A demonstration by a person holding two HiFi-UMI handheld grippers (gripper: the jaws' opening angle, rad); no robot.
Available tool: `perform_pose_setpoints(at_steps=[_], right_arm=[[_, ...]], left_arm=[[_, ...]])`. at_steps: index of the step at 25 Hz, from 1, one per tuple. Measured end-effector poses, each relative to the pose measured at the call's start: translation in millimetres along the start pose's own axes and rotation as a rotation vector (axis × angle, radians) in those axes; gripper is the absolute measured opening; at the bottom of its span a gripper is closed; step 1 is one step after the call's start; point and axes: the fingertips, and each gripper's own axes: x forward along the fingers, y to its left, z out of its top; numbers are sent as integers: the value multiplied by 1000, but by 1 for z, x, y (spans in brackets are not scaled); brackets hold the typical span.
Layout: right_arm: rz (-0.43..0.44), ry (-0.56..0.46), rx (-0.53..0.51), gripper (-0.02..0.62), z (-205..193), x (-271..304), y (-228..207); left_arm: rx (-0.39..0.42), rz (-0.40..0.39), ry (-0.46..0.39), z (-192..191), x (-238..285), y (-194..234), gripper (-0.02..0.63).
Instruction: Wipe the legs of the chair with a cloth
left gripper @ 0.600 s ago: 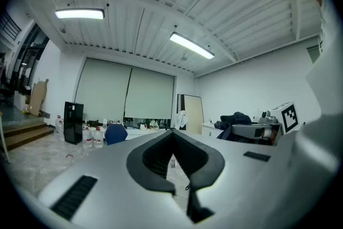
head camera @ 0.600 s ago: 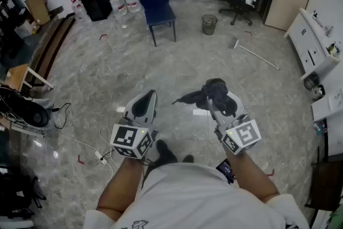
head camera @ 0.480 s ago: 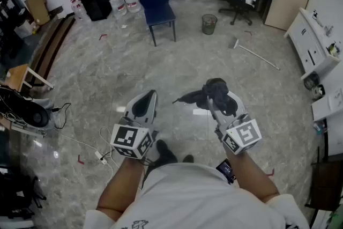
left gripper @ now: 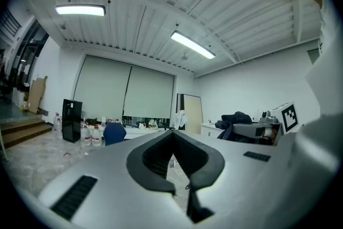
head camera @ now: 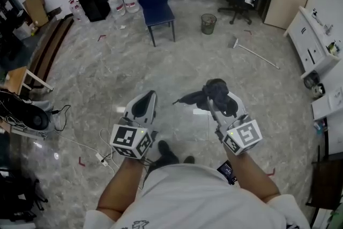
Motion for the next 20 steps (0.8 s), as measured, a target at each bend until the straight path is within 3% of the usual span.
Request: perform_pose_setpoints(at_steps=[7,13,20], right_arm=[[5,27,8,129,-15,61,-18],[3,40,11,130,-25,176,-38],[-35,16,-8,130,-12,315,-64]], left_arm=[[-20,0,13,-6,39,49,6],[-40,-6,3,2,98,149,6],[-33,-87,-3,34,172,266,6]])
